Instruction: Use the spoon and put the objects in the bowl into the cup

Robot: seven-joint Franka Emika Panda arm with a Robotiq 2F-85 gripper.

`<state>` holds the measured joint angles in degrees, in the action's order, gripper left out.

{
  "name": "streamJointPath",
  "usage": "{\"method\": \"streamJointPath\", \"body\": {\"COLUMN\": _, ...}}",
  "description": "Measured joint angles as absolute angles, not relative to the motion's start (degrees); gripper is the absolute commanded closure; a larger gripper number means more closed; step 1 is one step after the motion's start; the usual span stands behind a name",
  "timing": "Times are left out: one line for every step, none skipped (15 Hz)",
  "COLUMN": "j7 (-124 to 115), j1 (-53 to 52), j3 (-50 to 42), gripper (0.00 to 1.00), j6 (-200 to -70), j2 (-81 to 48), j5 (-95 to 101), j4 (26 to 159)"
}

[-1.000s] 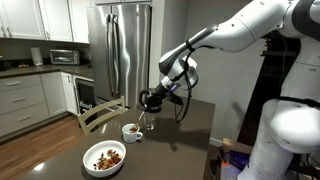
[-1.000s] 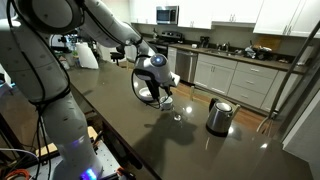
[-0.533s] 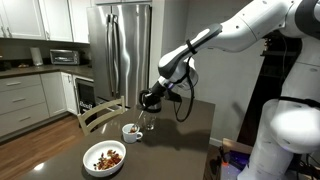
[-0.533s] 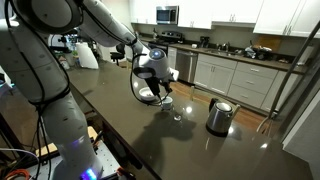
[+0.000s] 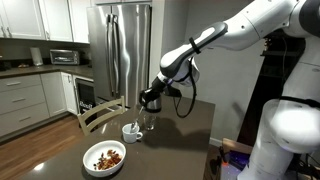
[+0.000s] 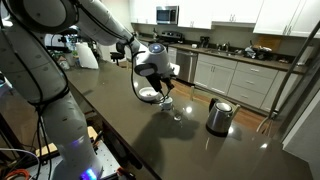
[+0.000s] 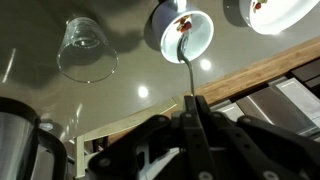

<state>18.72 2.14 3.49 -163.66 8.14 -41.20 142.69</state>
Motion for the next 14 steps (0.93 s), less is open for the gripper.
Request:
{"method": "streamJointPath", "body": {"j7": 18.5, "j1": 2.2, "j3": 3.4, "gripper": 0.95, "j6": -163.7, "j2": 8.4, "j5": -40.8, "j4": 142.5}}
{"method": "streamJointPath", "body": {"j7": 18.5, "j1": 2.2, "j3": 3.4, "gripper": 0.95, "j6": -163.7, "j2": 8.7, "j5": -40.8, "j4": 142.3}}
{"method": "streamJointPath", "body": {"j7": 18.5, "j1": 2.2, "j3": 3.3, "gripper": 0.95, "j6": -163.6, "j2": 9.0, "j5": -40.8, "j4": 141.9}}
{"method": "streamJointPath", "body": {"j7": 18.5, "j1": 2.2, "j3": 3.2, "gripper": 0.95, "j6": -163.5, "j2": 9.2, "j5": -40.8, "j4": 141.4}}
{"method": "streamJointPath", "body": {"j7": 18.5, "j1": 2.1, "j3": 3.1, "gripper": 0.95, "j6": -163.3, "j2": 9.4, "j5": -41.1, "j4": 140.9}}
{"method": "streamJointPath", "body": {"j7": 18.5, "j1": 2.0, "j3": 3.0, "gripper": 0.95, "j6": -162.8, "j2": 9.5, "j5": -41.6, "j4": 140.2}}
{"method": "streamJointPath", "body": {"j7": 18.6, "j1": 1.8, "j3": 3.0, "gripper": 0.95, "j6": -162.1, "j2": 9.6, "j5": -42.6, "j4": 139.5}}
{"method": "streamJointPath", "body": {"j7": 18.7, "j1": 1.4, "j3": 3.0, "gripper": 0.95, "j6": -161.4, "j2": 9.7, "j5": -43.7, "j4": 138.8}}
{"method": "streamJointPath", "body": {"j7": 19.0, "j1": 0.8, "j3": 2.9, "gripper": 0.95, "j6": -160.6, "j2": 9.7, "j5": -45.5, "j4": 138.2}}
{"method": "streamJointPath", "body": {"j7": 19.9, "j1": 0.1, "j3": 2.9, "gripper": 0.95, "j6": -159.8, "j2": 9.7, "j5": -47.6, "j4": 137.8}}
{"method": "streamJointPath", "body": {"j7": 20.8, "j1": -0.8, "j3": 2.9, "gripper": 0.95, "j6": -159.0, "j2": 9.6, "j5": -49.8, "j4": 137.5}}
{"method": "streamJointPath", "body": {"j7": 21.6, "j1": -1.7, "j3": 2.9, "gripper": 0.95, "j6": -158.2, "j2": 9.5, "j5": -51.7, "j4": 137.3}}
{"method": "streamJointPath", "body": {"j7": 22.4, "j1": -2.5, "j3": 2.9, "gripper": 0.95, "j6": -157.3, "j2": 9.4, "j5": -53.6, "j4": 137.2}}
{"method": "streamJointPath", "body": {"j7": 23.3, "j1": -3.4, "j3": 2.9, "gripper": 0.95, "j6": -156.8, "j2": 9.3, "j5": -55.4, "j4": 137.2}}
